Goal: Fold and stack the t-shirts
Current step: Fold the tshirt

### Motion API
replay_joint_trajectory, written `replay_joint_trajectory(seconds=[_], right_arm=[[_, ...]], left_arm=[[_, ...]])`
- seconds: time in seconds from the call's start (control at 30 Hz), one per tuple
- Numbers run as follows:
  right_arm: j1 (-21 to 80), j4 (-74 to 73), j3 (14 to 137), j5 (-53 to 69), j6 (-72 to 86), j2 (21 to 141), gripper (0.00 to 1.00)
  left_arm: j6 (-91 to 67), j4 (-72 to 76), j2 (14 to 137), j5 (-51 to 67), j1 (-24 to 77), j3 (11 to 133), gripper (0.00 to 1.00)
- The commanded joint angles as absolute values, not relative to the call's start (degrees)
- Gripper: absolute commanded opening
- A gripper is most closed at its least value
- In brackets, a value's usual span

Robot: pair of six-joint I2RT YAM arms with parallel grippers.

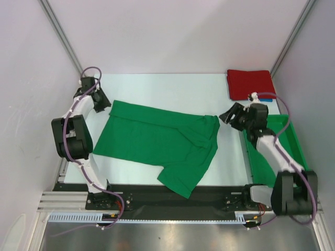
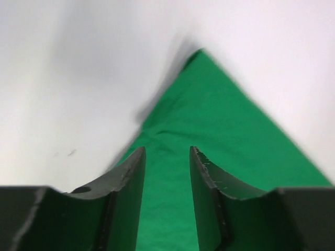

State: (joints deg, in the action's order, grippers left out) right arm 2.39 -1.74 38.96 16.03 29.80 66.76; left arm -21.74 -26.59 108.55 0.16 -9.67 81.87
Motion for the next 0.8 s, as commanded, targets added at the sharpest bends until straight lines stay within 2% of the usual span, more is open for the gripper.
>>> replay_joint_trajectory(seconds=[0.0,0.03,0.13,0.27,0.43,0.67,0.77], right_arm=[[1.7,2.1,45.2,26.0,23.6,80.2,0.66],[1.8,3.0,46.7,27.4,23.8,83.1,0.65],[2.2,4.5,51.4,28.4,24.6,91.3,0.61],[3.3,4.4,54.6,26.7,25.3,95.6,0.54],[3.8,5.1,54.2,24.2,25.4,97.1,0.52],[3.7,7.2,56.4,23.6,26.9,102.4,0.35],[3.9,6.4,56.5,21.5,27.3,102.5,0.35]], left_arm=[[-25.4,-20.3,106.8,10.6,-9.4,82.3,0.43],[-25.0,-20.3,108.4,14.2,-8.5,83.6,0.37],[-23.6,-22.3,113.8,15.9,-6.8,88.5,0.34],[-23.5,-21.2,116.5,15.6,-6.7,89.3,0.32],[-22.5,-21.2,119.6,15.5,-6.9,89.9,0.32],[-22.7,-21.3,121.6,14.7,-6.9,90.2,0.31],[-22.4,-21.5,121.6,14.7,-7.2,90.3,0.31]])
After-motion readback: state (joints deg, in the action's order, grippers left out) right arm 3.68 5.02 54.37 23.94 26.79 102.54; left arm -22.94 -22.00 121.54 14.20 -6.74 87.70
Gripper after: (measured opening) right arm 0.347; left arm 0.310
